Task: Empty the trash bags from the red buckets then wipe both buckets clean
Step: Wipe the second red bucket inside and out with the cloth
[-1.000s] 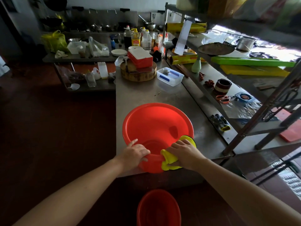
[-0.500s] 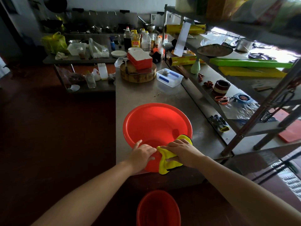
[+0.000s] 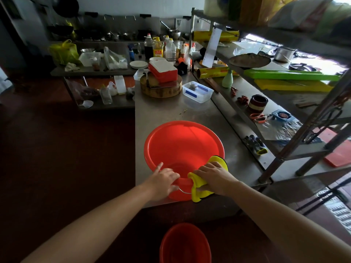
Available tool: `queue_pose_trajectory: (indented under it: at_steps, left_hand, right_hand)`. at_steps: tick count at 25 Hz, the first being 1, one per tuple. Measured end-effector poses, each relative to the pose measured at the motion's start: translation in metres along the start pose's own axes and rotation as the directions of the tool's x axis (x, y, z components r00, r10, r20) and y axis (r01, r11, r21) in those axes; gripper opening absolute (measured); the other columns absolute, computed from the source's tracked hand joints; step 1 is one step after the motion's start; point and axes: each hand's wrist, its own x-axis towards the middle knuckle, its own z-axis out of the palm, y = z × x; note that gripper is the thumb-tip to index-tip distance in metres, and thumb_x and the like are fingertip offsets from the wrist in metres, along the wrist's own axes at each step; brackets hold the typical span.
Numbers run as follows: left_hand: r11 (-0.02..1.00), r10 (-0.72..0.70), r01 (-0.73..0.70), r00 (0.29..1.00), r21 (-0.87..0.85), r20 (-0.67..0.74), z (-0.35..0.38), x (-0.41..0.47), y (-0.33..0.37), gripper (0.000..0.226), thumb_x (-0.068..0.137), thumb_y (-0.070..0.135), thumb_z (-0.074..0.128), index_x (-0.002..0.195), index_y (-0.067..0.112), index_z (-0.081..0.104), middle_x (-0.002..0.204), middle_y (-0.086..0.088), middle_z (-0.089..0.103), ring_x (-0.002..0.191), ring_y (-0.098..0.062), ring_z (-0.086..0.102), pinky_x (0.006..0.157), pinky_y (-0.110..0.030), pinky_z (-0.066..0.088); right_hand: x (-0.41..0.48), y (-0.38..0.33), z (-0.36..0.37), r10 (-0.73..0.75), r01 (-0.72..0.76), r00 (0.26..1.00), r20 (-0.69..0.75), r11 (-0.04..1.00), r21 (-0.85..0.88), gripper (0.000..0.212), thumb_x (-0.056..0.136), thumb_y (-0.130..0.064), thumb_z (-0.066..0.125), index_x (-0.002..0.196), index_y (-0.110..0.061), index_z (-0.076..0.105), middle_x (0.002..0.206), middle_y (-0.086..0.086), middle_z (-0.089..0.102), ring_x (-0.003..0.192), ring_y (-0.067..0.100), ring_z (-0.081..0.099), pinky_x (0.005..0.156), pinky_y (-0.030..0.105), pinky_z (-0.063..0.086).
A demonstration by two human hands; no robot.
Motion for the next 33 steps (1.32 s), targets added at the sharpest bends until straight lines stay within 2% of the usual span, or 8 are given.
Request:
queue_pose_trajectory:
  at_steps: [5,9,14,17,22,25,29,33]
  left_hand:
    - [0.998,-0.008,-0.001,0.991,-0.062,-0.130,0.018,0.010,0.019,0.041,0.100,0.041,0.052,0.137,0.023,0.051,0.131,0.007,0.059,0.135,-0.013,0.042,0.119,-0.048,-0.010]
    - [0.996,-0.021,0.021,1.000,-0.081,-0.006,-0.006,0.004,-0.018,0.039,0.101,0.037,0.052,0.139,0.030,0.049,0.139,0.011,0.054,0.147,-0.014,0.026,0.120,-0.051,-0.013]
    - [0.995,-0.032,0.025,0.998,0.101,0.062,-0.027,0.005,-0.019,0.052,0.100,0.050,0.047,0.146,0.026,0.042,0.151,0.007,0.044,0.152,-0.017,0.015,0.122,-0.057,-0.008]
    - [0.998,0.028,-0.029,0.999,0.047,0.021,-0.009,0.013,0.017,0.056,0.100,0.051,0.045,0.146,0.018,0.041,0.146,0.002,0.049,0.147,-0.016,0.028,0.123,-0.053,-0.005]
    - [1.000,0.016,-0.017,0.995,-0.012,-0.095,0.002,0.013,0.024,0.040,0.103,0.043,0.046,0.134,0.019,0.051,0.122,0.003,0.063,0.126,-0.013,0.052,0.124,-0.046,0.003]
    - [0.999,0.011,-0.013,0.998,-0.032,-0.066,-0.009,0.008,0.000,0.030,0.101,0.034,0.051,0.129,0.024,0.056,0.122,0.010,0.064,0.131,-0.010,0.047,0.124,-0.048,-0.002]
    - [0.997,-0.079,0.079,0.997,0.009,-0.025,-0.025,0.004,-0.022,0.040,0.103,0.040,0.046,0.140,0.028,0.050,0.145,0.011,0.051,0.149,-0.013,0.023,0.123,-0.054,-0.002]
    - [0.996,-0.084,0.082,0.996,0.045,0.032,-0.025,0.005,-0.018,0.051,0.100,0.053,0.045,0.145,0.029,0.044,0.150,0.007,0.045,0.151,-0.019,0.017,0.122,-0.059,0.000]
  right_hand:
    - [0.004,-0.016,0.005,0.001,0.000,1.000,-0.020,0.998,0.064,0.081,0.086,-0.076,0.050,0.151,-0.029,0.039,0.143,-0.008,0.052,0.132,0.019,0.048,0.110,0.039,0.031]
    - [-0.016,0.022,0.006,-0.010,0.021,0.996,-0.090,0.993,0.119,0.073,0.087,-0.071,0.053,0.148,-0.032,0.047,0.139,-0.010,0.056,0.131,0.016,0.048,0.115,0.033,0.028]
    - [-0.011,0.021,0.002,0.045,-0.042,0.998,-0.041,0.996,0.083,0.073,0.087,-0.075,0.049,0.149,-0.038,0.043,0.138,-0.015,0.052,0.134,0.014,0.043,0.116,0.034,0.023]
    - [0.000,-0.001,-0.003,0.046,-0.045,0.999,-0.018,0.997,0.055,0.074,0.088,-0.073,0.049,0.150,-0.034,0.040,0.140,-0.011,0.052,0.132,0.018,0.044,0.112,0.038,0.029]
    - [0.003,-0.017,0.003,0.030,-0.026,0.999,-0.032,0.992,0.127,0.076,0.088,-0.072,0.051,0.151,-0.030,0.040,0.141,-0.008,0.053,0.132,0.019,0.047,0.111,0.039,0.031]
    - [-0.010,0.012,0.005,0.020,-0.007,0.997,-0.076,0.986,0.169,0.073,0.086,-0.068,0.057,0.148,-0.031,0.047,0.139,-0.008,0.056,0.132,0.018,0.048,0.115,0.036,0.029]
    - [-0.016,0.038,0.004,0.062,-0.055,0.997,-0.053,0.991,0.122,0.073,0.085,-0.072,0.055,0.148,-0.038,0.044,0.141,-0.013,0.053,0.137,0.013,0.043,0.118,0.032,0.022]
    - [-0.008,0.033,0.002,0.066,-0.066,0.998,0.002,0.993,0.100,0.073,0.084,-0.073,0.054,0.149,-0.042,0.040,0.140,-0.016,0.051,0.136,0.012,0.041,0.118,0.035,0.023]
